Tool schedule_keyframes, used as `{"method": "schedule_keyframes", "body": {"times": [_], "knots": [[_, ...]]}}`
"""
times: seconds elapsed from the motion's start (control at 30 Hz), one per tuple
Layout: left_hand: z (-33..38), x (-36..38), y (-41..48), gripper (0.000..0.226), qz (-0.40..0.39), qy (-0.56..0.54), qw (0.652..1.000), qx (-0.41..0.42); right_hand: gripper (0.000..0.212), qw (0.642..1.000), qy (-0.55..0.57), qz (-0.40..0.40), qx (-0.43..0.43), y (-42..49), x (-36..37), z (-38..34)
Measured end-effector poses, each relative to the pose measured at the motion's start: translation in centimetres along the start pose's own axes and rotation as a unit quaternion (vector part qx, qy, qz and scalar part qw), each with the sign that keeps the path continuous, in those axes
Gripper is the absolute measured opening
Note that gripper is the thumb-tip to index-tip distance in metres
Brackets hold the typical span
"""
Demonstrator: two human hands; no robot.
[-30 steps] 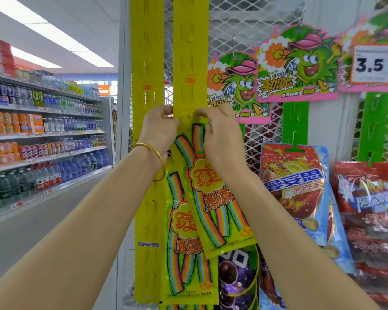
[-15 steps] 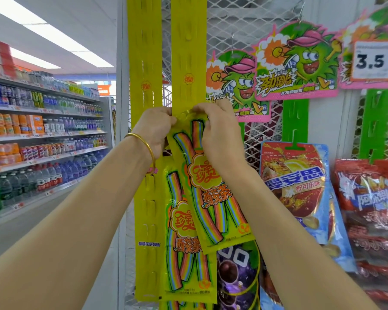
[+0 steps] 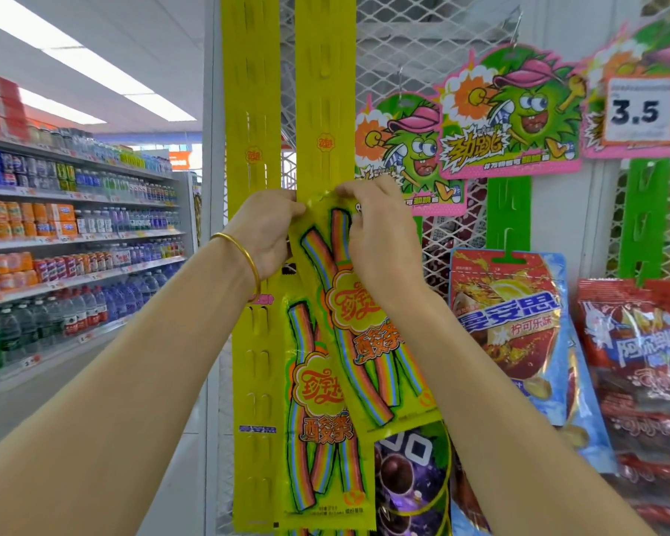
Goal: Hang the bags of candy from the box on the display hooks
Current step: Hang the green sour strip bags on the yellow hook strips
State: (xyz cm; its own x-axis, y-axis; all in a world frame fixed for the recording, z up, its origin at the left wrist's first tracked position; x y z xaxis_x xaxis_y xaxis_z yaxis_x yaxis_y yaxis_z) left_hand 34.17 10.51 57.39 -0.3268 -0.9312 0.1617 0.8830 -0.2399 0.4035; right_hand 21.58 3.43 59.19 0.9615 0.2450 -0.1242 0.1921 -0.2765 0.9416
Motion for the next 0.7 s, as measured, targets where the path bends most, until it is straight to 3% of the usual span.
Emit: {"method": "schedule_keyframes", "body": {"times": [0.37,0.47,0.57,0.7], "knots": [[1.0,-0.7,-0.9,0.026,0.003,0.086,0.993,0.080,0.038,0.998,0.007,-0.036,0.048,-2.2,0.4,1.4],[1.9,-1.5,-1.8,0.022,0.048,0.182,0.971,0.147,0.031,0.998,0.019,-0.032,0.045,-3.3,0.2,1.5],[2.5,-2.0,-3.2,0.035,0.090,0.262,0.938,0.209,0.028,0.999,0.001,-0.028,0.043,-4.0,0.1,1.5],[1.9,-2.6,-4.0,0.034,0.123,0.279,0.928,0.215,0.031,0.998,-0.007,-0.001,0.059,-3.8,-0.4,1.8]]}}
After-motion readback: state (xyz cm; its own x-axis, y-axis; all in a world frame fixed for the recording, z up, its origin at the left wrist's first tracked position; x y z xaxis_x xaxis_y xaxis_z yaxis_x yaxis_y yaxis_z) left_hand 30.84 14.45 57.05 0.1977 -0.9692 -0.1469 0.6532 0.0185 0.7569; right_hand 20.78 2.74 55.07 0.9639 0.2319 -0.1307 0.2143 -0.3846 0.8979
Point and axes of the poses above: each hand's wrist, its own y-axis towards the middle knuckle, its own x-axis out of the palm, z = x × y, the point moved 10 cm from there along y, towards the middle knuckle, and after that the axes turned 11 degrees about z, right-handed, at the moved point
